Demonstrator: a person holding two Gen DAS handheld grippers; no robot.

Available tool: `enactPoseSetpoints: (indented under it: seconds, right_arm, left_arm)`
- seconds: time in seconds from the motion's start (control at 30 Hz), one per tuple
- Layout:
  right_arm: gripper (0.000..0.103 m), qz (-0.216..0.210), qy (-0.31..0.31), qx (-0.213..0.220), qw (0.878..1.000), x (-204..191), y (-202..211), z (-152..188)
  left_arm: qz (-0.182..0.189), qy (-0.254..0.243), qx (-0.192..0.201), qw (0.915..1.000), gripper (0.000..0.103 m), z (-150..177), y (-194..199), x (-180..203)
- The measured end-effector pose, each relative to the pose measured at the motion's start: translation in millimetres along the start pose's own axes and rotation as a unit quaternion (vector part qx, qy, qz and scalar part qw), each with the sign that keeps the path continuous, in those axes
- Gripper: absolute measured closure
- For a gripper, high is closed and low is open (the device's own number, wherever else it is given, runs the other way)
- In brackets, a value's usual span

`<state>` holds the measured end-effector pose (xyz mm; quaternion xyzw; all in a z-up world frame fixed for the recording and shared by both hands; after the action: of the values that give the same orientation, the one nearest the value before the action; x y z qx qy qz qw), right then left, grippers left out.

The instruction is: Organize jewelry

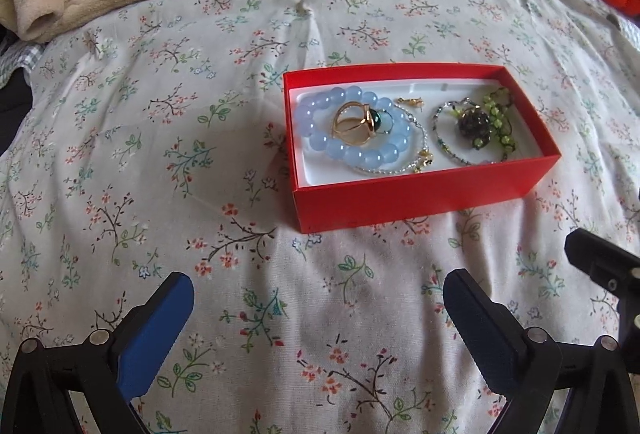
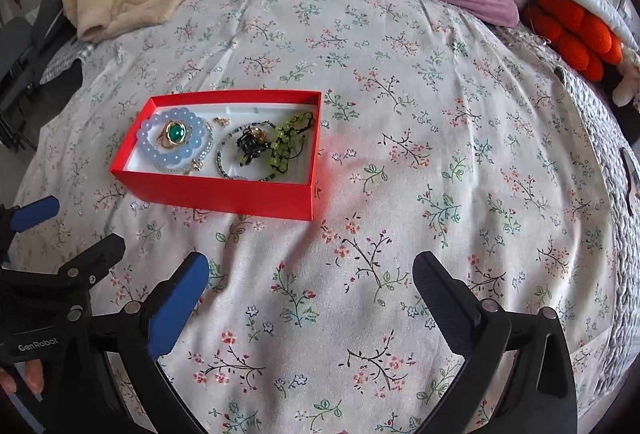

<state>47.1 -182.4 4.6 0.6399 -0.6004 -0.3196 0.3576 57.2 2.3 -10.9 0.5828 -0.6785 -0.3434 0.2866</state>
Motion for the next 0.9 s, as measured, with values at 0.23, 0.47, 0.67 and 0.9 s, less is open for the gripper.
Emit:
enactPoseSetpoints:
  seconds: [0.23,0.47,0.67,0.9]
  right_arm:
    - [0.0,-0.001,0.001,-0.005,1.0,-0.4,-3.0,1.4]
    - [0.0,0.0,0.002,-0.008,1.0,-2.4,-4.7,0.7]
    - [0.0,0.002,0.002,-0.009,1.0,-3.3,-6.5,0.7]
    - [0.0,0.003,0.003,-0.009,1.0,-4.0,-6.9,1.4]
  left_arm:
    - [-0.002,-0.004,-0.002,1.0,0.001,0.3,-1.7,3.4]
    - [-0.006,-0.009,-0.006,0.9999,0.001,1.1,-4.1,2.7]
    - [-0.006,-0.01,-0.007,0.9999,0.001,1.1,-4.3,2.6]
    - [-0.007,-0.011,-0.009,0.9999,0.001,1.7,-4.9,0.6]
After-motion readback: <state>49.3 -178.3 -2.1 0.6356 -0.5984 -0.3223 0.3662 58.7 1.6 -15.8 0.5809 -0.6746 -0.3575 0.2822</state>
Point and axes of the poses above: each gripper's, at about its wrist camera, not at the fingertips, and y roughly against the way its jaws point, x to its right, z to its underside, the point moved 3 cm from there along -y, roughly the way its jaws point, and after that the axes turned 8 degrees about x, right-handed, at the moved point
